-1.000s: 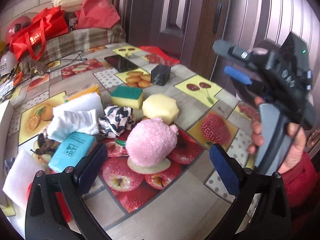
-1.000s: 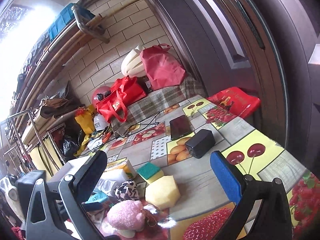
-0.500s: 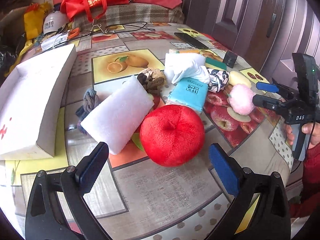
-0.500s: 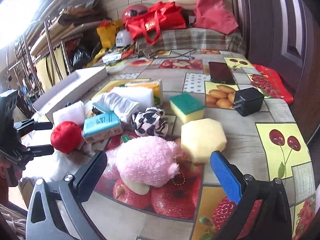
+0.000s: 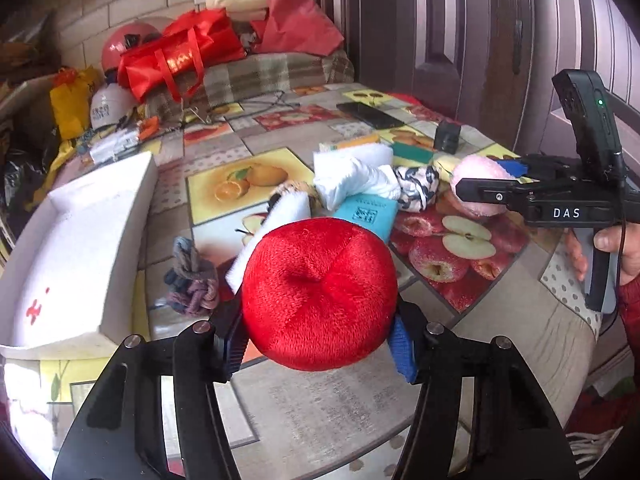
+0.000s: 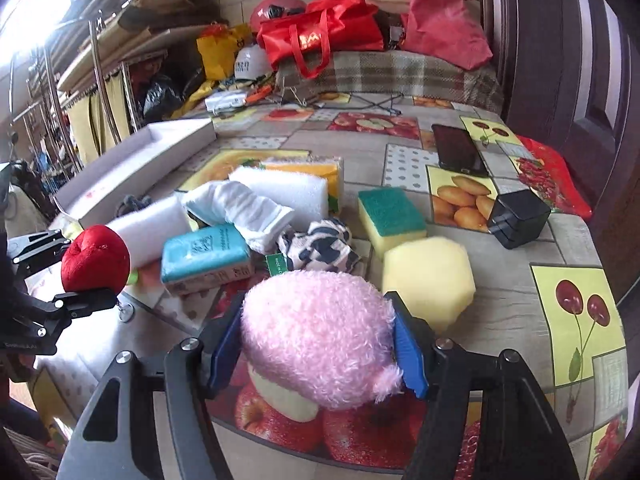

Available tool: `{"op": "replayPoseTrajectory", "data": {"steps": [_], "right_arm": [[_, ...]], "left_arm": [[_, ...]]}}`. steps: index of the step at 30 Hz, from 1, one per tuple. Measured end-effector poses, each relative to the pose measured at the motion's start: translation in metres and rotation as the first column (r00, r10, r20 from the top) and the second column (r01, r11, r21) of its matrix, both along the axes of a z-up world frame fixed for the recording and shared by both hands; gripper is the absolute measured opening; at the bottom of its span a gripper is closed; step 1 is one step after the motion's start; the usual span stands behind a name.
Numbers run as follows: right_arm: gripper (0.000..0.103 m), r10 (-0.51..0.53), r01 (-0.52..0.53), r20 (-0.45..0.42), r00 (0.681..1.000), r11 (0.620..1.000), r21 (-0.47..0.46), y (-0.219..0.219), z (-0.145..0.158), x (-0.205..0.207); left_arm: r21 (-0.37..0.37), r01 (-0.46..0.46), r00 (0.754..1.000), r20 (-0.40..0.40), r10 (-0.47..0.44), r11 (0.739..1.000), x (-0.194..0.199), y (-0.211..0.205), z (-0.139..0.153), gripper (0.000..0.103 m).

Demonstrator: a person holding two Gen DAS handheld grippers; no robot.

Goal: Organize soft objects
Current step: 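Release the red ball into the white box while the right tool drops the pink plush there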

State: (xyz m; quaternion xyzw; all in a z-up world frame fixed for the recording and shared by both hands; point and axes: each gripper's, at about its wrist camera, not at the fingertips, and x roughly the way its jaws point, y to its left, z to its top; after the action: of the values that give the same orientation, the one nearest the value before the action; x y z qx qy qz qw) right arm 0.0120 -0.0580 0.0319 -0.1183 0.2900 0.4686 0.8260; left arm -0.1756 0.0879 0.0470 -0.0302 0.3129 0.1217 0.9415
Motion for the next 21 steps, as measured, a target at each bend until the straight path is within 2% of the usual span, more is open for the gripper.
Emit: {"op": "replayPoseTrajectory", "data": {"steps": [3, 5, 8, 12, 16, 21], "right_arm": [[0.067, -0.014, 0.007, 0.058, 0.998, 0.993, 0.118, 0.003, 0.013, -0.014], [0.067, -0.036, 0.016, 0.116, 0.993, 0.986, 0.169, 0.007, 0.019, -0.024], [0.067, -0.059, 0.025, 0.143, 0.988, 0.974, 0.225, 0.012, 0.021, -0.030], [0.067, -0.083, 0.042, 0.153, 0.985, 0.967, 0.250, 0.022, 0.022, -0.033], [0.067, -0.075, 0.031, 0.166, 0.983, 0.968, 0.250, 0.036, 0.022, -0.046], [0.067, -0.021, -0.031, 0.203, 0.979, 0.969, 0.246, 0.062, 0.023, -0.067]], "left_arm": [[0.039, -0.094, 0.991, 0.099, 0.090, 0.995, -0.016, 0.011, 0.009, 0.059], [0.046, -0.166, 0.976, 0.151, 0.157, 0.985, -0.024, 0.021, 0.012, 0.059], [0.053, -0.248, 0.948, 0.221, 0.231, 0.967, -0.036, 0.035, 0.015, 0.059], [0.113, -0.355, 0.906, 0.287, 0.312, 0.928, -0.051, 0.048, 0.019, 0.059], [0.091, -0.425, 0.870, 0.316, 0.379, 0.900, -0.069, 0.067, 0.020, 0.059], [0.081, -0.507, 0.825, 0.334, 0.456, 0.858, -0.093, 0.094, 0.021, 0.059]]}}
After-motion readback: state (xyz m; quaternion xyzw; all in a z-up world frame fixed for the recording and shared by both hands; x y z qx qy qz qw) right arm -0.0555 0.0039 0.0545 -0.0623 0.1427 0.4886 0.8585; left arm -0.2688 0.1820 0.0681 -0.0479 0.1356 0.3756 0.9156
